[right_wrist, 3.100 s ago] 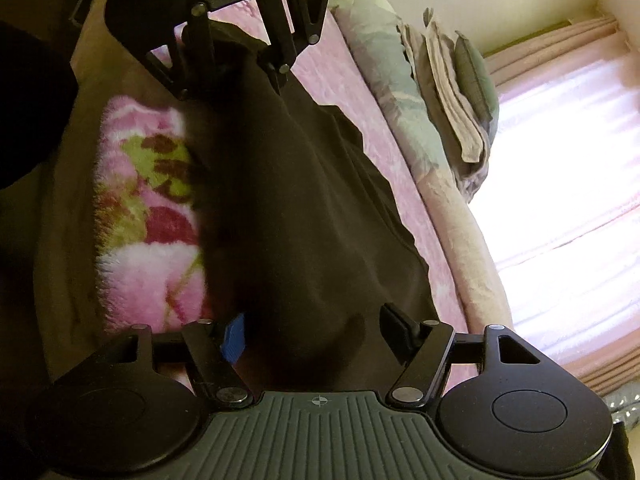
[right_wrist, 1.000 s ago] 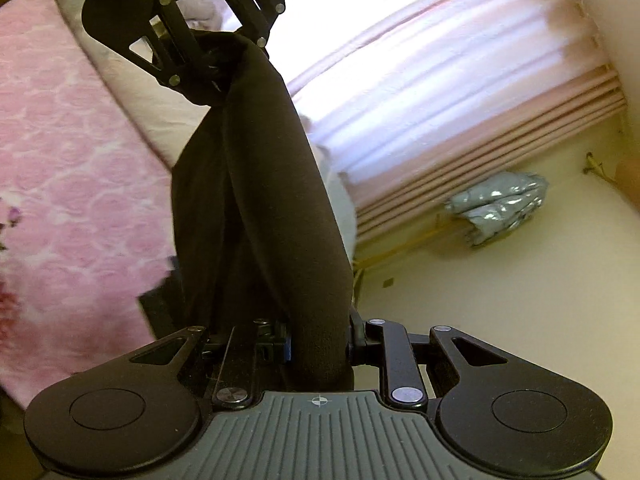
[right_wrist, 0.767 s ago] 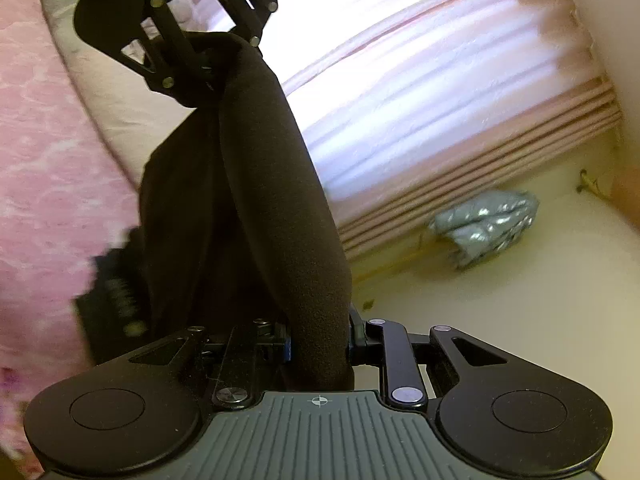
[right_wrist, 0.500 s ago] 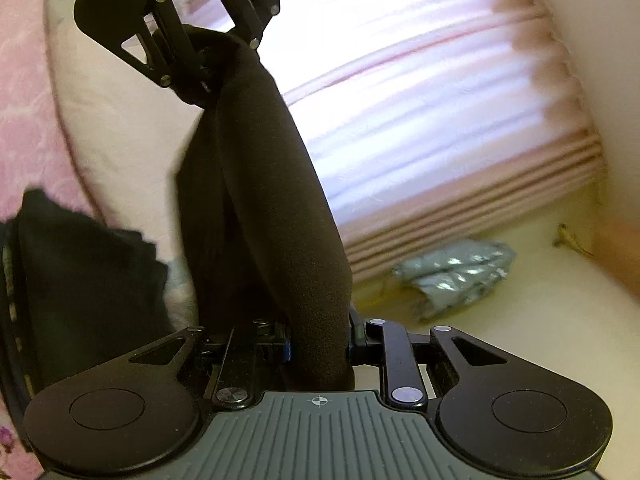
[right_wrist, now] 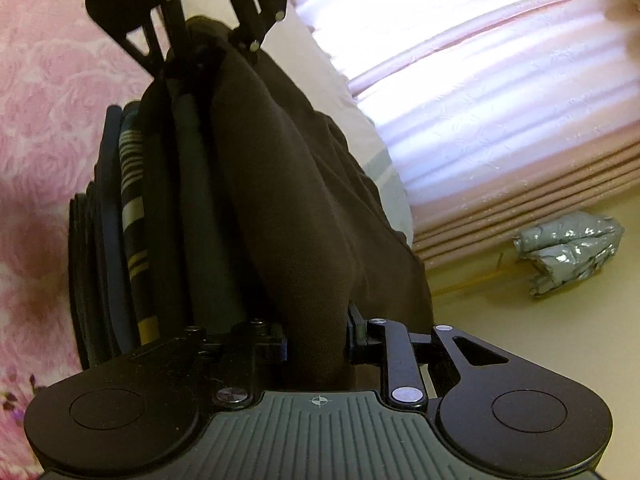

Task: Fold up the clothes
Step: 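Carry the folded t-shirt with both grippers toward the clothes stack, then lower the t-shirt onto the stack and open both grippers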

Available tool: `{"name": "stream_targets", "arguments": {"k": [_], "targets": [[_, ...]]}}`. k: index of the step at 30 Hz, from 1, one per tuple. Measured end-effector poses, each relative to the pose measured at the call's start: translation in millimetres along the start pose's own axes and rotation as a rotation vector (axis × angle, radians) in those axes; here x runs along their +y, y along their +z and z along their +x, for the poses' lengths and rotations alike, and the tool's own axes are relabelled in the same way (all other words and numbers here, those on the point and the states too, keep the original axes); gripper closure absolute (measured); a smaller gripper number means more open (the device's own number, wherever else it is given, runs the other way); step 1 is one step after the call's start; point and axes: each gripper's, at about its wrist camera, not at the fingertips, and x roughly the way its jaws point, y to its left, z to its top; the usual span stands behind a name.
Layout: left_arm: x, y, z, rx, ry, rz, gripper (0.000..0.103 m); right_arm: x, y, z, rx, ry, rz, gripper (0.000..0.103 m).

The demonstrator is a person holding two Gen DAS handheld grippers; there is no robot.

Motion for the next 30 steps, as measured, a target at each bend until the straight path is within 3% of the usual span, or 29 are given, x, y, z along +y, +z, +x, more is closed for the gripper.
{"name": "stream_targets", "arguments": {"k": [9, 10, 11, 17, 20, 23, 30], "targets": [[-2.1, -8.7, -1.3, 0.020, 0.018, 0.001, 0.087, 19.6, -6.8, 23.6, 0.097, -0.032, 0.034, 0.075], [-2.2, -7.7, -2.1, 0.021, 0.018, 0.001, 0.087, 17.6, -10.3, 23.1, 0.095, -0.019, 0.071, 0.077], [-2.2, -7.4, -3.3, 0.021, 0.020, 0.002, 0.087, 15.7, -13.8, 22.6, 0.092, -0.006, 0.109, 0.094], [-13.1, -18.8, -2.2, 0.033, 0.008, -0.027, 0.090, 12.7, -5.4, -9.1, 0.075, 0.009, 0.158, 0.095], [-26.0, -19.0, 0.4, 0.036, 0.030, -0.001, 0.092, 27.4, -15.0, -0.6, 0.090, 0.038, 0.151, 0.095], [-27.9, -17.5, -6.0, 0.045, 0.033, -0.050, 0.092, 26.6, -17.3, 2.2, 0.088, 0.019, 0.177, 0.095], [-26.7, -5.2, -1.3, 0.051, 0.043, -0.050, 0.092, 37.1, -21.9, 8.6, 0.107, 0.051, 0.200, 0.094]]}}
